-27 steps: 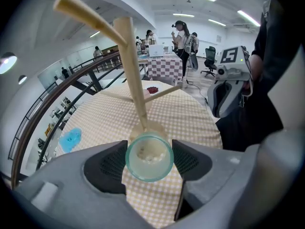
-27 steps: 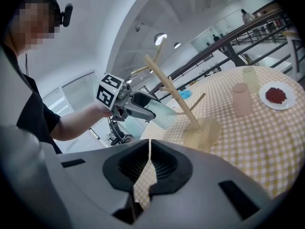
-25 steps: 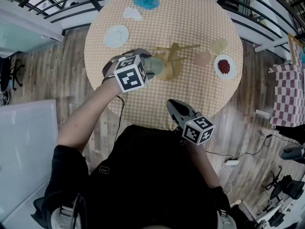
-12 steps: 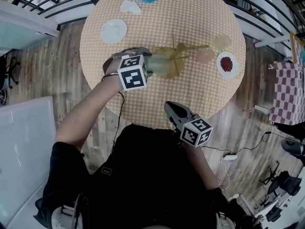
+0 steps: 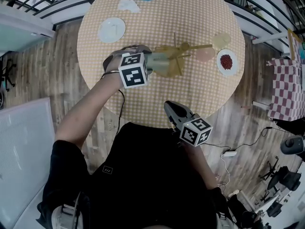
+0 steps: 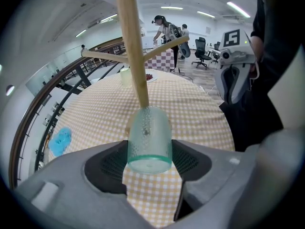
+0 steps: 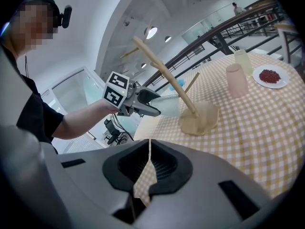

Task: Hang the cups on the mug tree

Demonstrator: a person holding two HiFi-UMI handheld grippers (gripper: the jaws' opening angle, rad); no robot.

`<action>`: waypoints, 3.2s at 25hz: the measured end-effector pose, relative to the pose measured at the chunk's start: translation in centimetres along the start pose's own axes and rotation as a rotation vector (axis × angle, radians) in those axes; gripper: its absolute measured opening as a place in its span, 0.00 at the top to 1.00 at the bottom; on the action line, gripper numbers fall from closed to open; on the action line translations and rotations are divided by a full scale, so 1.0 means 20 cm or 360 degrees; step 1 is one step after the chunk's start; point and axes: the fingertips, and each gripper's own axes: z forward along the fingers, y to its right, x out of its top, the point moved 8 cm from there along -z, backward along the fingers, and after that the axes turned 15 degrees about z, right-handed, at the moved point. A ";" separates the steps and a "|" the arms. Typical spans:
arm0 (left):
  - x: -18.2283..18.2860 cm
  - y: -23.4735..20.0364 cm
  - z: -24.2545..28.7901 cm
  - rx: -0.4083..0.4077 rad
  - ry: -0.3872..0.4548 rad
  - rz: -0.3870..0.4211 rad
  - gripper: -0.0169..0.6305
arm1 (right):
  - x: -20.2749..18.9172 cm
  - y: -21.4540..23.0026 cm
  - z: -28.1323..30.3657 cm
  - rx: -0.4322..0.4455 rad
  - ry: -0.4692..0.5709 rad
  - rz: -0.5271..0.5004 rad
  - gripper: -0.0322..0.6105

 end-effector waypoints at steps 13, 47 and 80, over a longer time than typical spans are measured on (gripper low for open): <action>-0.04 -0.01 -0.08 0.0121 0.0056 0.0063 0.52 | 0.00 -0.05 0.05 -0.0016 0.0025 -0.0013 0.91; 0.42 0.53 -0.67 0.0484 0.1144 -0.0660 0.69 | 0.15 -0.14 -0.47 -0.0034 0.0211 -0.0331 0.91; 0.81 0.97 -0.79 0.0836 0.1536 -0.1037 0.96 | 0.10 -0.24 -0.97 0.0145 0.0399 -0.0634 0.91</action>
